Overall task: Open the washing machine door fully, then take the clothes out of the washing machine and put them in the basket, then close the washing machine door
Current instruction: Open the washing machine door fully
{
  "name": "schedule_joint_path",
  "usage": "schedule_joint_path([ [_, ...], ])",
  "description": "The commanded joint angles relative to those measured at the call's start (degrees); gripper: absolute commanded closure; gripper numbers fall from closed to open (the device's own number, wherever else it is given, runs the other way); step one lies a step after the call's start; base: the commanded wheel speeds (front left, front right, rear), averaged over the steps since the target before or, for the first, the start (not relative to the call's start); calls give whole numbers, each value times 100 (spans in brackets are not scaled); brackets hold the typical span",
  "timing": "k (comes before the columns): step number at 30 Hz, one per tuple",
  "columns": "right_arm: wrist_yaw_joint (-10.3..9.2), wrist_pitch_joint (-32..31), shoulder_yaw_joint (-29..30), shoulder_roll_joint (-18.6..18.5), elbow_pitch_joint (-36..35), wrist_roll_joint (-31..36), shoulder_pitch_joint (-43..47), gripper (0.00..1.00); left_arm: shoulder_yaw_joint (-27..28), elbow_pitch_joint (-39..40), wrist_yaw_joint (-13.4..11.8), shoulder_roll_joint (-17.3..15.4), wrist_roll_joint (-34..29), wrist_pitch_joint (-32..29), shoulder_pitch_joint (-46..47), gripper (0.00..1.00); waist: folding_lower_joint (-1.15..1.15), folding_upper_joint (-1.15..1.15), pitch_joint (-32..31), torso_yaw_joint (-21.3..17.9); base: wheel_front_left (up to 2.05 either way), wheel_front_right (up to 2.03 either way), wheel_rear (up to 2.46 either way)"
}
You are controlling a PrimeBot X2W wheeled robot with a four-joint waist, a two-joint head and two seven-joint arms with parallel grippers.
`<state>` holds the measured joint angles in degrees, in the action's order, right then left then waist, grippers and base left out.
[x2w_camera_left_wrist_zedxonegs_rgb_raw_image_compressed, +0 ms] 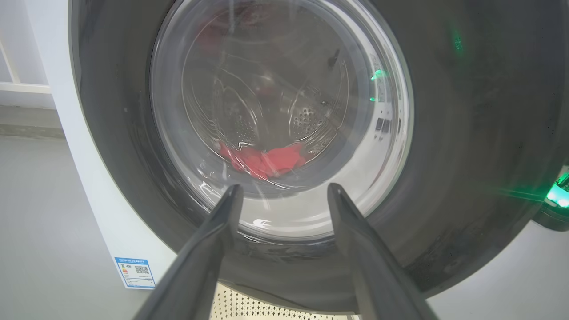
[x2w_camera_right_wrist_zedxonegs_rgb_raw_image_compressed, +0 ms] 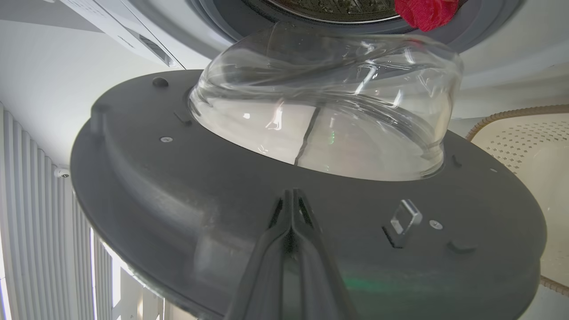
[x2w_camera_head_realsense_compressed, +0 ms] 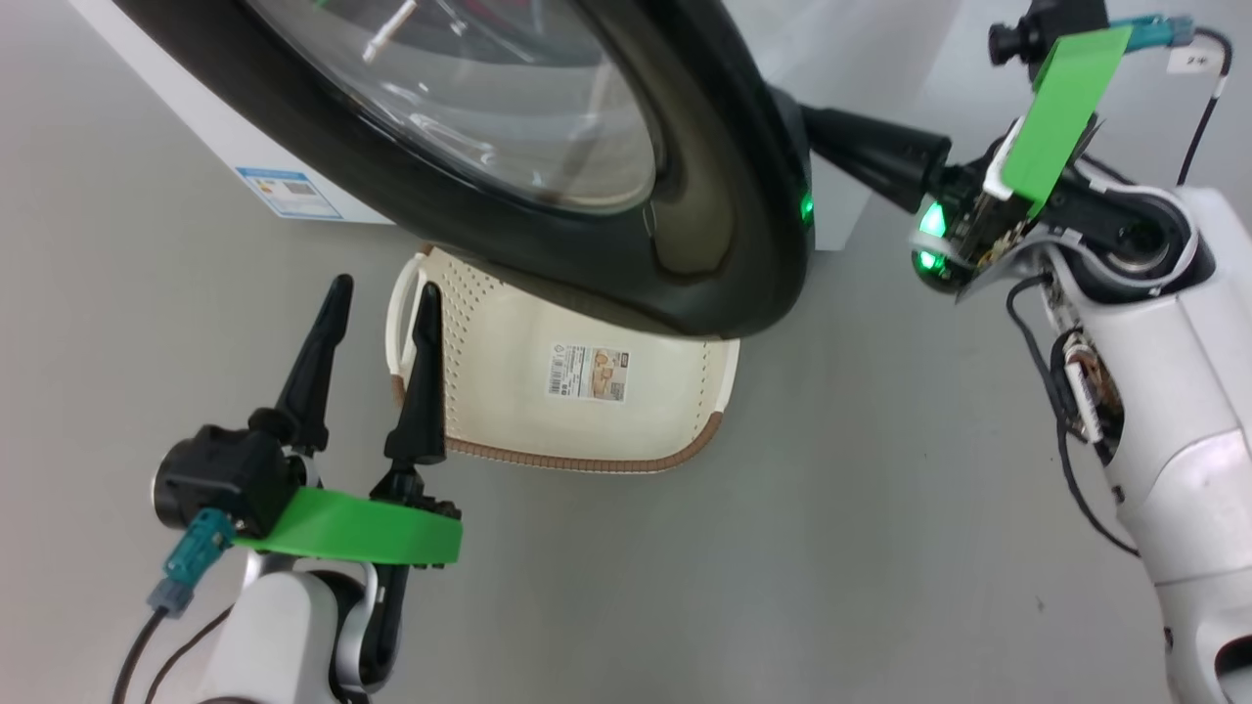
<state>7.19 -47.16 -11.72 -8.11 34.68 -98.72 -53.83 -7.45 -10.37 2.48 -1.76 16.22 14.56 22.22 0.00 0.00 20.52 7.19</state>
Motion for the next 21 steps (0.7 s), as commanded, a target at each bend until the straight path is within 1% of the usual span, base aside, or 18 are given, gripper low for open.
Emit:
schedule_joint_path([
  [1,30,-55,-76,171,-215,109,157,100,180,95,-31,-111,47,44,-114,0,0,0,-111,67,0,0,0],
  [5,30,-90,-134,221,-366,148,425,100,167,74,-77,-111,81,44,-208,0,0,0,-288,147,0,0,0],
  [12,30,20,-258,220,-535,405,876,100,114,30,-132,-111,116,44,-358,0,0,0,-620,377,0,0,0],
  [21,30,-20,-261,312,-683,299,1447,100,-4,-1,-251,-111,233,44,-535,0,0,0,-1004,757,0,0,0],
])
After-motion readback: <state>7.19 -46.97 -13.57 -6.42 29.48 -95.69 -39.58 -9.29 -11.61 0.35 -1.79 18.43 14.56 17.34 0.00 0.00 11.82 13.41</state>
